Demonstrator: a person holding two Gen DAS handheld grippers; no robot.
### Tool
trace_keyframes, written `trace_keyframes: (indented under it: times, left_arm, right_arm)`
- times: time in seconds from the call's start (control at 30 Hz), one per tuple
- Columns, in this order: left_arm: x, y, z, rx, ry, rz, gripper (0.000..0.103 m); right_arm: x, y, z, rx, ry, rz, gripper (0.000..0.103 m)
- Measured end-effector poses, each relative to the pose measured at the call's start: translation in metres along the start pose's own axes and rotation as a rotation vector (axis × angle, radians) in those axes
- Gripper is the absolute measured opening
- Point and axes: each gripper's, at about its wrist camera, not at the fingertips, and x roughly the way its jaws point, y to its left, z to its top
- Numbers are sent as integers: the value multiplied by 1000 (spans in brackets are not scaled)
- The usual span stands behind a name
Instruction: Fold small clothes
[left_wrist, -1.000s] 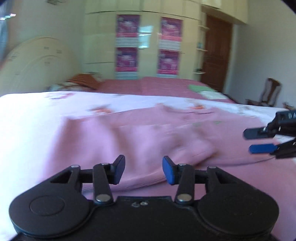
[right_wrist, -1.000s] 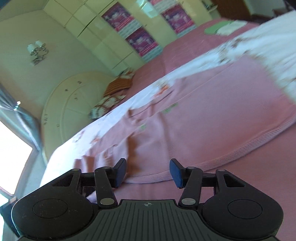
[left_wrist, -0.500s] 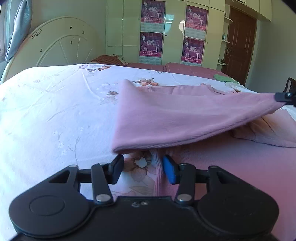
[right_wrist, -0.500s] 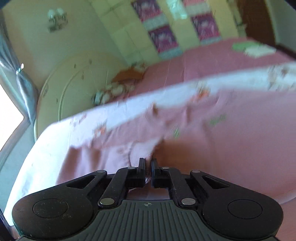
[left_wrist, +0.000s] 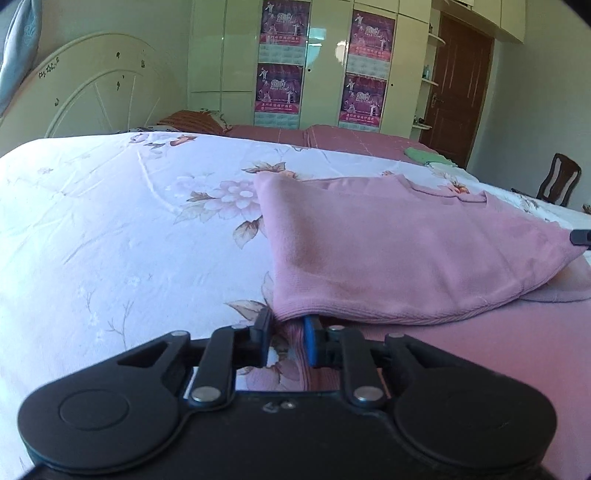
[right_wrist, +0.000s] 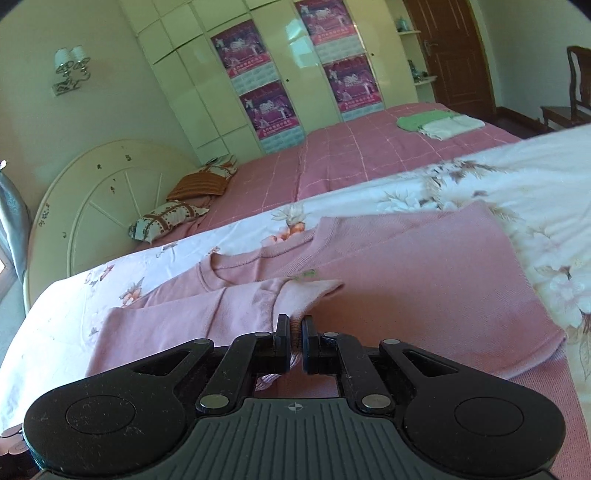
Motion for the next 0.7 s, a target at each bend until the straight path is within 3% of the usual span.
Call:
trace_keyframes:
  times: [0.27,0.33,0.37,0.43,0.5,0.6,0.63,0.67,0.7]
  left_arm:
    - [4,2,2,31,44,-11,20]
    - [-4,3,4,58,50,-36,32]
    - [-12,5,5,64,38,-54,31]
    - [-27,6,12,71,-12,-87,35]
    - [-21,0,24,83,-25,-109,35]
    - [5,-14,39,66,-24,-154,35]
    - [16,-18,42,67,-12,-159,35]
    - [26,-23,44,69,-3,-161,35]
    - [34,-25,45,67,6,-172,35]
  right_arm:
    - [-1,-15,-13,-1,32,-35,5]
    - [13,-25,-19,14,86,-58,5]
    - [13,-30,-20,33,93,-60,5]
    - [-2,-38,-15,67,24,-41,7]
    - [-7,-44,-6,77,-10,3,20]
    - [21,-49,8,115,43,17,21]
    - [31,-49,12,127,48,5,26]
    - [38,-50,14,137,56,-23,35]
    - [44,-50,17,150,62,-33,61]
